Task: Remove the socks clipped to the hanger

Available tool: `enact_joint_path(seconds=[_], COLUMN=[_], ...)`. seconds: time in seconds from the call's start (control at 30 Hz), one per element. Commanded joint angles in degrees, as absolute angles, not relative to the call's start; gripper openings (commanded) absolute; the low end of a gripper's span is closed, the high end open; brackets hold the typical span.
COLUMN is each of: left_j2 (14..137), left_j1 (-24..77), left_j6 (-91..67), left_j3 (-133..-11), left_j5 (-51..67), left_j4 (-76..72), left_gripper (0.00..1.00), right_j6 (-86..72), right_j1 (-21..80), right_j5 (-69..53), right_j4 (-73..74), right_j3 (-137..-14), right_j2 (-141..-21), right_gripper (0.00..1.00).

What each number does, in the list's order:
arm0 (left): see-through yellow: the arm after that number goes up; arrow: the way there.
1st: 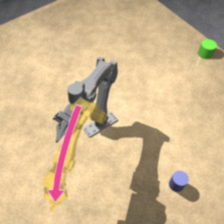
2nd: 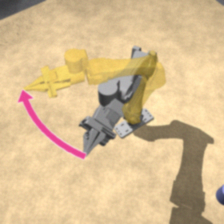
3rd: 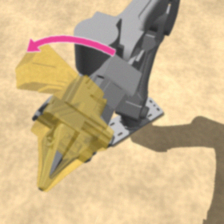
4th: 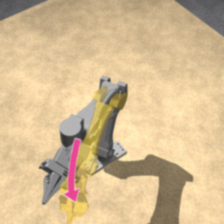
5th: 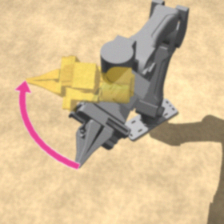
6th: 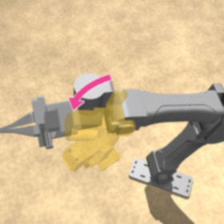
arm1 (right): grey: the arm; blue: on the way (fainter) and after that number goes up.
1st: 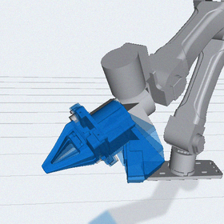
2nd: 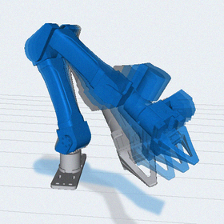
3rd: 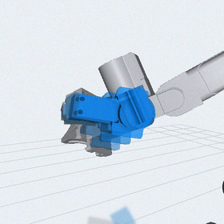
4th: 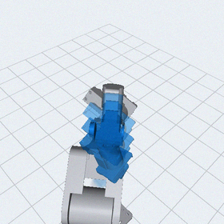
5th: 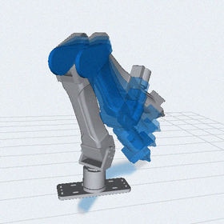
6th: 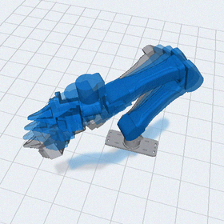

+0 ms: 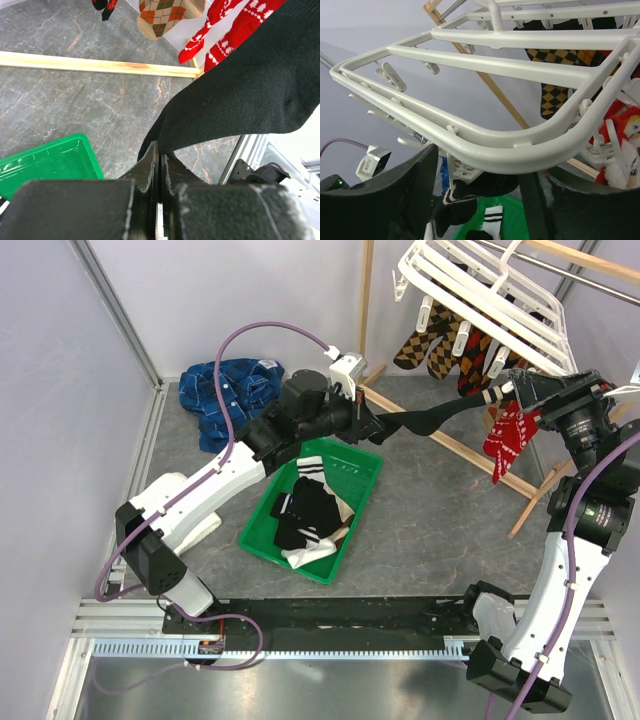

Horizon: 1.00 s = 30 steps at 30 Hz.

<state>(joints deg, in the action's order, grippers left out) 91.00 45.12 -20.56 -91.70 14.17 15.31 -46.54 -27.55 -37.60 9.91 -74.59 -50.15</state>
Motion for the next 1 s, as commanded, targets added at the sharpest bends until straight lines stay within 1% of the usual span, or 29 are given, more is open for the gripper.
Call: enact_joint_path(seconds=[0.0,0.03,0.07,0.13,0.17,0.2,0.23,0.3,0.33,0.43,0.47,0.53,0.6,0.63,0.7,0.73,0.8,0.9,0.93,0.97], left_j2=[88.59,88.59,88.59,88.77,88.68,88.86,88.77,88.86,88.68,88.07,87.46,86.66,85.17,84.47,82.45,81.92,80.34,78.84,78.66,78.49], left_j1=[45.09,45.09,45.09,45.09,45.09,45.09,45.09,45.09,45.09,45.09,45.09,45.09,45.09,45.09,45.00,44.91,44.82,44.39,44.12,44.03], left_j6=[-21.27,-21.27,-21.27,-21.27,-21.27,-21.27,-21.27,-21.27,-21.27,-21.09,-21.09,-20.66,-19.96,-19.69,-19.16,-18.90,-18.55,-18.81,-18.98,-19.16], left_j3=[-91.23,-91.23,-91.23,-91.23,-91.14,-91.32,-91.32,-91.14,-91.06,-90.09,-89.65,-88.33,-86.67,-86.05,-84.04,-83.33,-81.14,-77.63,-76.82,-76.03], left_j5=[15.73,15.73,15.65,15.56,15.56,15.56,15.64,15.56,15.47,14.59,14.15,13.19,11.87,11.08,7.48,6.17,2.30,-1.39,-2.19,-3.85], left_j4=[14.68,14.68,14.68,14.68,14.59,14.59,14.50,14.50,14.59,14.50,14.50,14.33,14.59,14.94,16.61,17.31,20.03,22.67,23.11,23.55], left_gripper=[0.02,0.02,0.02,0.02,0.02,0.02,0.02,0.02,0.02,0.02,0.02,0.02,0.02,0.02,0.02,0.02,0.02,0.02,0.02,0.02], right_j6=[-47.90,-48.16,-48.34,-48.43,-48.43,-48.43,-48.43,-48.43,-48.25,-48.25,-48.25,-47.99,-47.29,-46.85,-45.53,-44.05,-43.33,-41.58,-41.05,-40.78], right_j1=[-27.69,-27.77,-27.77,-27.69,-27.69,-27.69,-27.77,-27.69,-27.69,-27.77,-27.69,-27.69,-27.77,-27.77,-27.77,-27.69,-27.77,-27.69,-27.69,-27.69], right_j5=[-38.23,-38.23,-38.23,-38.23,-38.15,-38.06,-38.14,-38.14,-38.14,-38.15,-37.97,-37.62,-37.27,-36.92,-34.91,-34.11,-32.26,-32.26,-32.34,-32.34], right_j4=[5.54,5.10,4.49,4.04,3.87,3.78,3.69,3.69,3.69,3.78,3.87,3.87,4.39,4.83,7.11,7.73,8.35,10.19,10.89,11.16], right_j3=[-74.98,-74.80,-74.71,-74.71,-74.71,-74.71,-74.71,-74.71,-74.62,-74.09,-73.83,-73.74,-73.92,-74.18,-75.14,-75.32,-75.67,-77.69,-77.96,-78.13], right_j2=[-49.92,-49.83,-49.75,-49.75,-49.75,-49.75,-49.75,-49.83,-49.83,-49.92,-49.92,-49.83,-50.10,-50.18,-50.62,-50.89,-51.68,-53.61,-53.70,-53.27], right_gripper=[0.65,0.62,0.56,0.50,0.42,0.37,0.27,0.20,0.13,0.05,0.05,0.06,0.11,0.17,0.23,0.30,0.34,0.45,0.53,0.59])
